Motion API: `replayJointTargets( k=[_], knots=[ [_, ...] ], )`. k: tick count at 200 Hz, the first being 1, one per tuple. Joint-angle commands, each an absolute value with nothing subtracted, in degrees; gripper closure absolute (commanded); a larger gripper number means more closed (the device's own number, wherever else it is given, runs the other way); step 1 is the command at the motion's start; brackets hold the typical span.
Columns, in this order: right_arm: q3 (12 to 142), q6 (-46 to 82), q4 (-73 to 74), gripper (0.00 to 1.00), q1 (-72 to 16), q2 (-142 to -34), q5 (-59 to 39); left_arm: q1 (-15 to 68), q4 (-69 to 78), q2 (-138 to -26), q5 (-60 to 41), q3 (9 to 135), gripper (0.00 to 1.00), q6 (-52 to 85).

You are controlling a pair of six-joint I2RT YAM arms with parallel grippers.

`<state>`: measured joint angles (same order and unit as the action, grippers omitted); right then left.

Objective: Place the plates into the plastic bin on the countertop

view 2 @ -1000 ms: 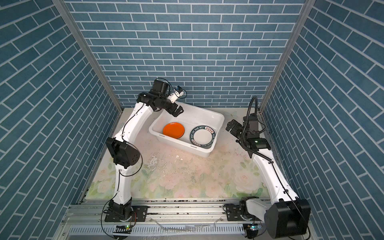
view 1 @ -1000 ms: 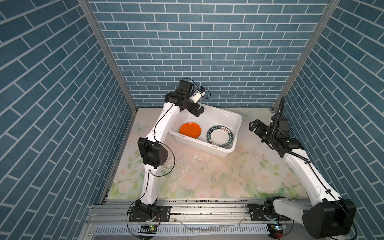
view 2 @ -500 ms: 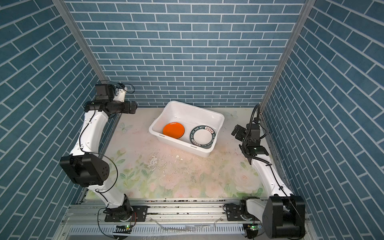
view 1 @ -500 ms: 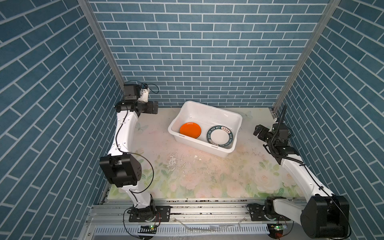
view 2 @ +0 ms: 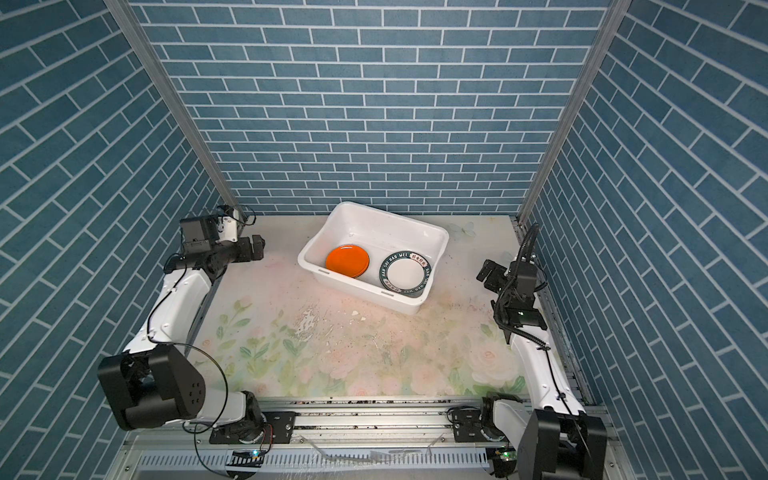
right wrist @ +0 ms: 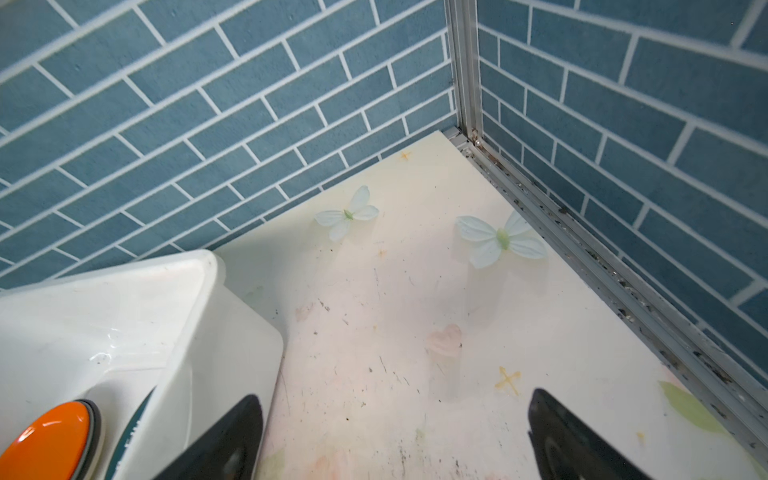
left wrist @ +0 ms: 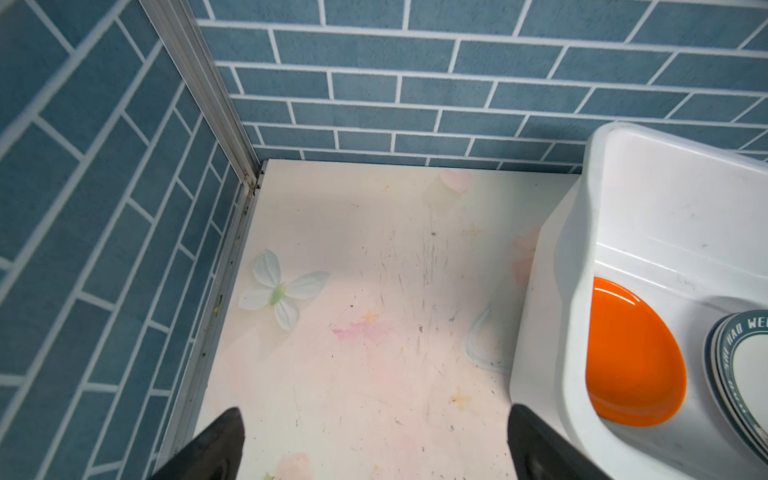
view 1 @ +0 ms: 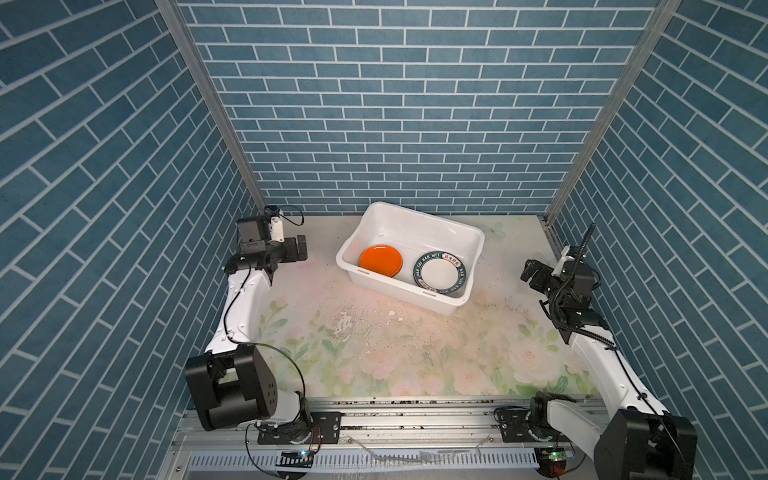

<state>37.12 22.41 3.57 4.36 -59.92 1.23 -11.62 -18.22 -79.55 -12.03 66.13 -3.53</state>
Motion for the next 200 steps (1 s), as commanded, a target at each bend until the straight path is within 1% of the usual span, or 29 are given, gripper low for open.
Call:
replayJointTargets(
  k=[1,27,54,67,93,109,122,141,161,182,191,200],
  knots=[
    [34.19,17.59,9.37,0.01,6.66,-58.92,-0.61,-11.82,-7.86,-76.26,-13.00,58.34,0.00,-2.33],
    [27.69,15.34,14.94,0.01,9.27,-56.80,0.20,-11.87,-2.44,-73.76,-13.78,50.29,0.00,-2.32],
    [20.74,13.81,23.24,0.01,11.66,-56.75,-0.39,-11.95,10.09,-72.06,-12.09,41.83,0.00,-1.55],
    [17.79,13.98,29.06,0.01,12.11,-57.74,-0.83,-11.95,14.18,-72.93,-12.70,40.19,0.00,-1.90],
    [14.46,15.32,38.42,0.01,12.39,-62.08,-1.82,-12.29,16.22,-76.67,-14.16,38.97,0.00,-2.02],
    [12.83,15.12,45.96,0.01,12.64,-66.02,-1.16,-12.52,23.68,-78.41,-14.62,35.77,0.00,-1.89],
    [12.37,15.19,51.47,0.01,12.84,-69.25,-1.55,-13.61,29.24,-79.43,-15.43,33.43,0.00,1.02],
    [12.63,14.49,55.35,0.01,12.91,-73.26,-2.92,-14.02,30.21,-78.71,-17.10,32.47,0.01,1.68],
    [13.28,14.32,56.37,0.01,13.06,-76.42,-4.02,-14.28,30.88,-75.53,-18.59,29.59,0.01,1.78],
    [10.63,14.25,64.45,0.01,13.18,-80.71,-4.66,-14.23,33.84,-71.94,-21.12,24.62,0.00,2.61],
    [9.49,14.90,69.20,0.01,13.46,-82.69,-4.62,-14.19,36.29,-71.74,-22.15,22.80,0.00,3.64],
    [9.05,15.28,70.74,0.01,14.09,-83.18,-4.66,-13.84,39.62,-72.67,-22.13,21.19,0.00,4.22]
  ],
)
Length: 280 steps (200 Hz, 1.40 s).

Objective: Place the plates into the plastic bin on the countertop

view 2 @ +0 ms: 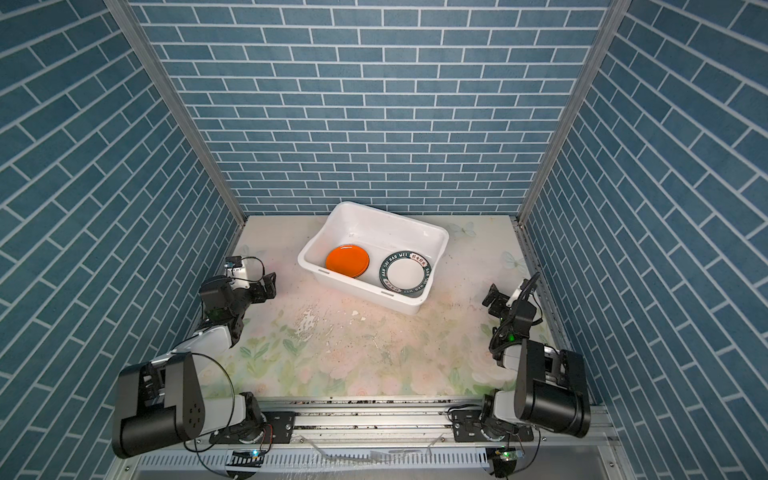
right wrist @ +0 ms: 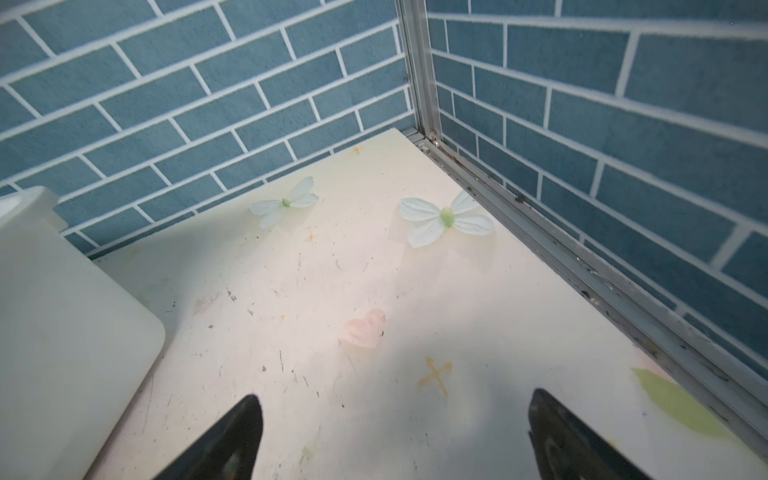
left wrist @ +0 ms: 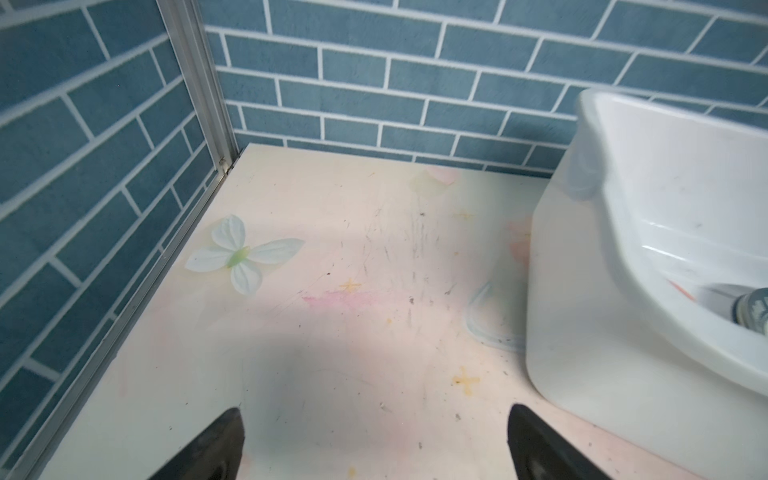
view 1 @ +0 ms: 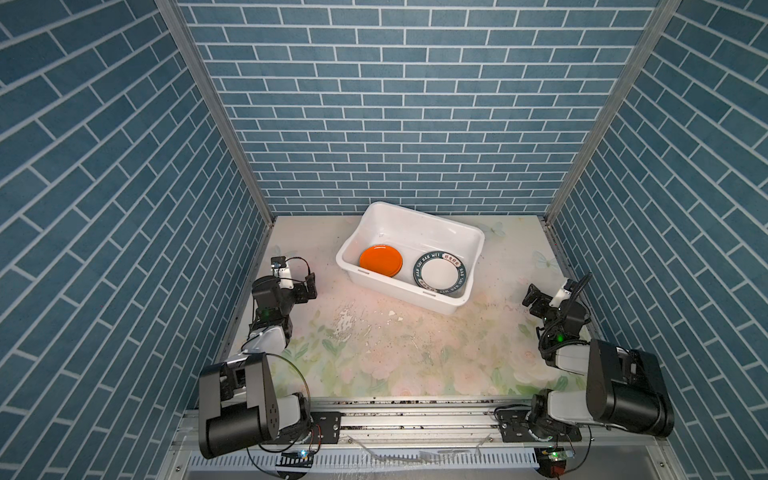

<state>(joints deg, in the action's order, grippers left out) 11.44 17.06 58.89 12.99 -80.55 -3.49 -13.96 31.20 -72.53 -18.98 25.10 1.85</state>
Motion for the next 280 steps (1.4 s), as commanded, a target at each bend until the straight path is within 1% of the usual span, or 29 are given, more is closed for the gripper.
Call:
replayJointTargets(
  k=[1,13,41,55,64,87,117,136,144,161,188,224,248,257,269,274,280],
  knots=[
    [9.05,15.33,70.70,0.01,14.12,-83.16,-4.66,-13.82,40.16,-72.81,-22.01,21.10,0.00,4.31],
    [9.86,15.47,68.94,0.01,14.40,-82.89,-6.68,-13.67,45.42,-74.77,-21.21,19.40,0.00,4.92],
    [12.26,15.50,63.37,0.01,14.72,-81.96,-7.54,-13.62,59.56,-82.20,-21.05,15.41,0.00,6.28],
    [12.17,15.47,63.56,0.01,14.76,-82.00,-7.56,-13.48,70.73,-87.32,-24.41,13.14,0.01,6.76],
    [12.14,15.47,63.54,0.01,14.77,-81.94,-7.57,-13.09,72.31,-87.64,-27.29,12.36,0.01,4.68],
    [11.36,15.38,65.57,0.01,14.74,-82.33,-7.75,-11.80,76.87,-88.84,-27.94,10.47,0.00,2.64],
    [10.97,15.21,66.33,0.01,14.67,-82.42,-8.00,-11.01,76.34,-88.59,-26.32,10.26,0.00,1.95],
    [8.88,14.61,72.11,0.01,14.66,-83.84,-8.61,-9.02,76.44,-90.33,-21.18,10.46,0.01,0.92],
    [7.84,14.59,75.27,0.01,14.67,-85.08,-8.78,-8.61,77.60,-92.09,-21.53,11.05,0.00,1.01],
    [7.37,14.68,78.71,0.01,14.70,-87.06,-9.64,-8.03,72.72,-90.31,-20.02,12.19,0.00,0.17],
    [9.08,14.25,74.19,0.01,14.68,-86.02,-9.99,-8.00,67.75,-89.80,-20.90,14.57,0.00,-0.10],
    [10.58,13.44,70.28,0.01,14.13,-85.17,-9.90,-7.65,65.79,-89.65,-21.14,15.55,0.01,-0.49],
    [12.35,9.45,65.47,0.02,11.11,-83.99,-9.67,-7.60,65.59,-89.58,-21.25,15.65,0.00,-0.46],
    [12.33,4.92,66.71,0.01,7.52,-85.35,-10.13,-7.65,65.57,-89.65,-21.22,15.68,0.01,-0.45],
    [11.61,1.25,71.68,0.01,2.78,-89.34,-5.15,-7.65,65.62,-89.65,-21.26,15.65,0.00,-0.54],
    [10.93,1.57,74.58,0.01,2.38,-90.40,-2.80,-7.65,65.61,-89.63,-21.24,15.66,0.00,-0.54],
    [10.64,2.53,73.99,0.01,2.42,-89.71,-0.44,-7.65,65.59,-89.65,-21.22,15.68,0.00,-0.55]
  ],
)
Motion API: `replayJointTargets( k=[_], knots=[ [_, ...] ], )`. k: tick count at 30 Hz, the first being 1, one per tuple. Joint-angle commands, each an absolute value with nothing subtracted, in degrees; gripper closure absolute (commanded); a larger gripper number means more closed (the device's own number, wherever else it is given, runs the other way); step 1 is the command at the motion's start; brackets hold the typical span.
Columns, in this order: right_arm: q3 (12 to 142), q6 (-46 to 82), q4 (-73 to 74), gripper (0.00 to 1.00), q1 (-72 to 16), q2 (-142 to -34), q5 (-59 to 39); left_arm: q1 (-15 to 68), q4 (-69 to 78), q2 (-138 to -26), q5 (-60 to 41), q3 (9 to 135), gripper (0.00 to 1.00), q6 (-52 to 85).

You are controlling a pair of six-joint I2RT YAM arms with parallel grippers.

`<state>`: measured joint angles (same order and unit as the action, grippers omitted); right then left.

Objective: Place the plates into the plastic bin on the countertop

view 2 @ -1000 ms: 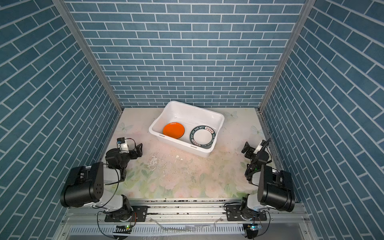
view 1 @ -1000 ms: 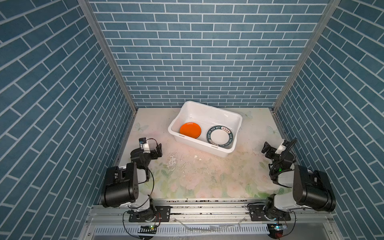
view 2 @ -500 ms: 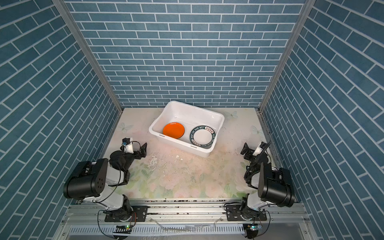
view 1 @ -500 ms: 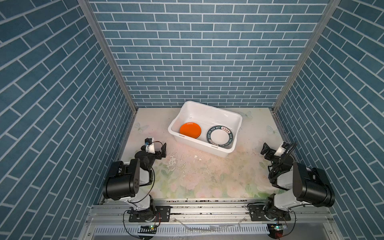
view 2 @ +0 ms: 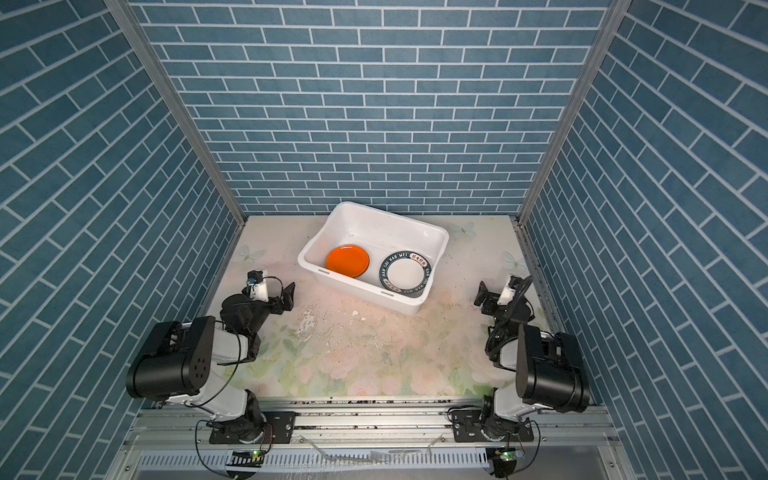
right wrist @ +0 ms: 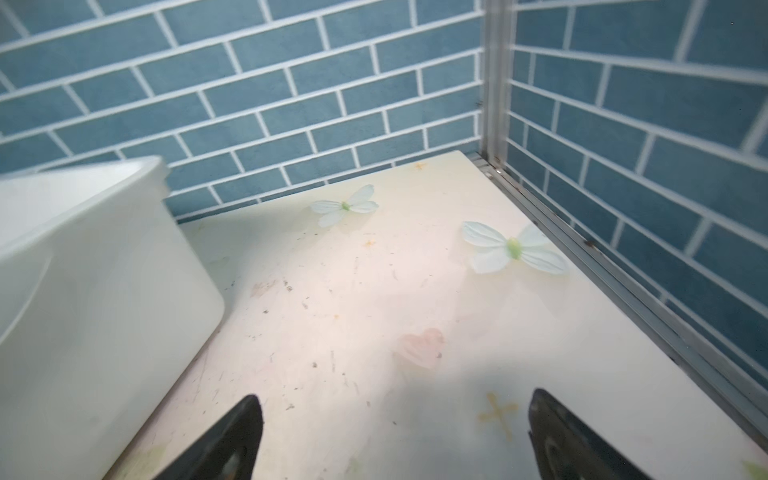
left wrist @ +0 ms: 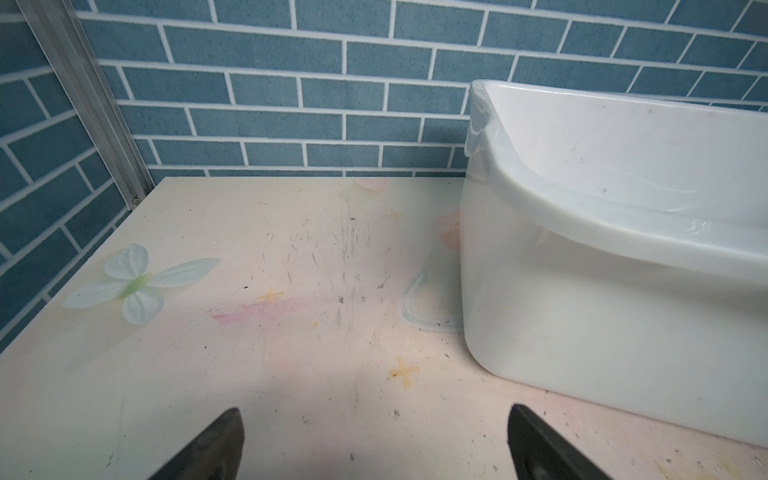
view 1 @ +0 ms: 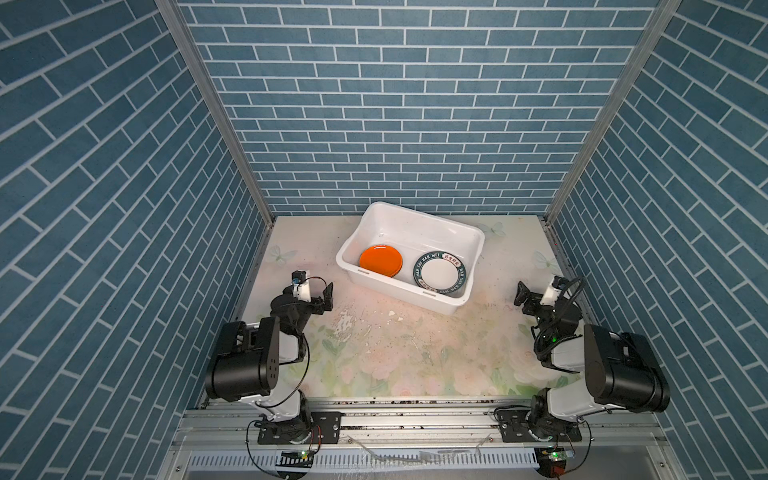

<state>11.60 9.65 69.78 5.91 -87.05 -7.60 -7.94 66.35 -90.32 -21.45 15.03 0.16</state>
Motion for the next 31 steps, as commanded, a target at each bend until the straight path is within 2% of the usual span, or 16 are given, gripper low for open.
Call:
replayJointTargets(
  k=[1,3,8,26,31],
  knots=[
    [10.64,2.71,73.86,0.01,2.48,-89.59,-0.09,-7.65,65.62,-89.65,-21.24,15.66,0.00,-0.50],
    [12.27,3.24,71.55,0.01,2.89,-89.60,-0.56,-7.65,65.44,-89.63,-21.26,15.77,0.00,-0.53],
    [20.76,2.47,52.91,0.01,2.90,-88.16,-1.01,-7.23,61.67,-89.31,-23.17,17.53,0.00,-2.03],
    [21.49,1.35,51.55,0.01,2.85,-88.26,-4.66,-6.85,60.08,-89.06,-22.72,18.28,0.00,-2.30],
    [22.26,2.57,50.20,0.01,2.81,-88.41,-0.59,-6.86,60.12,-89.05,-22.69,18.27,0.00,-2.36]
  ],
)
